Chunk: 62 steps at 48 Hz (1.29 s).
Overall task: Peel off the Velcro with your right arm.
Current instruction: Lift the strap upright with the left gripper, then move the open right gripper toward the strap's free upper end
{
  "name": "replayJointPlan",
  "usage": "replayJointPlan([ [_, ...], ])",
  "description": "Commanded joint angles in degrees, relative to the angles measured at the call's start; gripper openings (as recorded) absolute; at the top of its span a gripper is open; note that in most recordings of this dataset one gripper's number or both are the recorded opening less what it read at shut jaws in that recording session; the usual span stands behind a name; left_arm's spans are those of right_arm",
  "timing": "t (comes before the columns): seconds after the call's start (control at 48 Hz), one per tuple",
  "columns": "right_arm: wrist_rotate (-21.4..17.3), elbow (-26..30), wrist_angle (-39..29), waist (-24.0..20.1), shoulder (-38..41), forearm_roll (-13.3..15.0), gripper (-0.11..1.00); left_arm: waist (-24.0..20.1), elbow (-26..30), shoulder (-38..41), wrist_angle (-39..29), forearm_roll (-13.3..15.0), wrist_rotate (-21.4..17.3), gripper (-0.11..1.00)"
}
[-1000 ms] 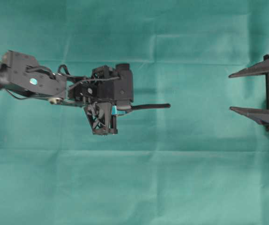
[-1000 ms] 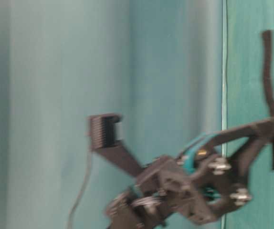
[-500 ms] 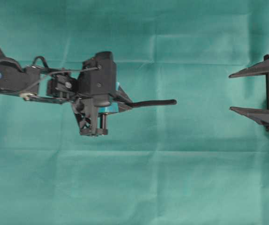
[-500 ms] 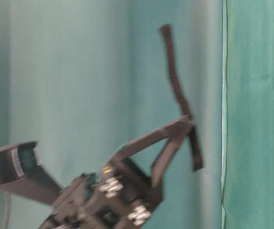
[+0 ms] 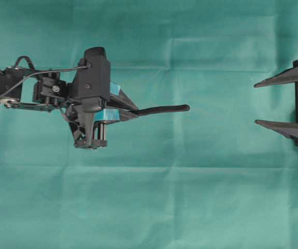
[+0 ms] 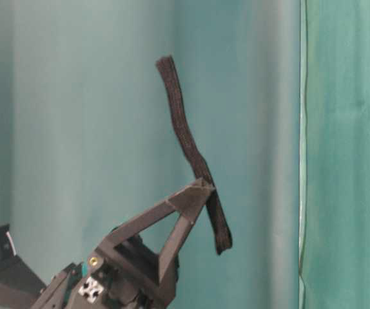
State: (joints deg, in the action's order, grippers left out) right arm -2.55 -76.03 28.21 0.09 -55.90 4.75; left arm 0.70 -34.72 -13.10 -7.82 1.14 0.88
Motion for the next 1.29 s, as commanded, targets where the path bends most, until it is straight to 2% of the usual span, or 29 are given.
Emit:
replayJointPlan([
  [0.0,-0.1,2.3,0.5,-0.2,1.3,0.5,0.75,0.2,-0.1,-2.3,2.3,0.5,0.1,0.1],
  [0.125,0.8,3.6,0.5,-0.2,3.6,2.0,0.75,0.2,-2.2,-3.8,7.3,0.9,1.8,0.1],
  [0.25,3.7,5.4,0.6,-0.1,6.9,4.3,0.72,0.1,-4.0,-4.8,10.7,0.8,7.4,0.1],
  [0.542,16.3,10.5,1.0,1.2,16.9,4.7,0.71,0.1,-7.2,-6.4,14.9,0.8,20.4,0.1],
  [0.708,24.1,12.7,5.0,2.6,22.4,4.7,0.71,0.1,-8.6,-6.8,17.7,0.7,24.3,0.1],
  [0.771,25.7,13.3,6.5,2.9,24.0,4.7,0.71,0.1,-9.1,-6.9,18.3,0.7,25.0,0.1],
  [0.959,27.2,15.2,9.2,4.1,27.8,4.6,0.68,0.1,-9.9,-7.1,19.2,0.6,27.6,0.1],
  [1.084,27.2,16.6,9.8,4.9,29.7,4.6,0.63,0.1,-10.3,-7.1,19.2,0.6,27.7,0.1],
  [1.271,27.4,18.4,10.9,5.1,32.2,4.6,0.63,0.1,-10.5,-7.1,19.2,0.6,27.7,0.1],
])
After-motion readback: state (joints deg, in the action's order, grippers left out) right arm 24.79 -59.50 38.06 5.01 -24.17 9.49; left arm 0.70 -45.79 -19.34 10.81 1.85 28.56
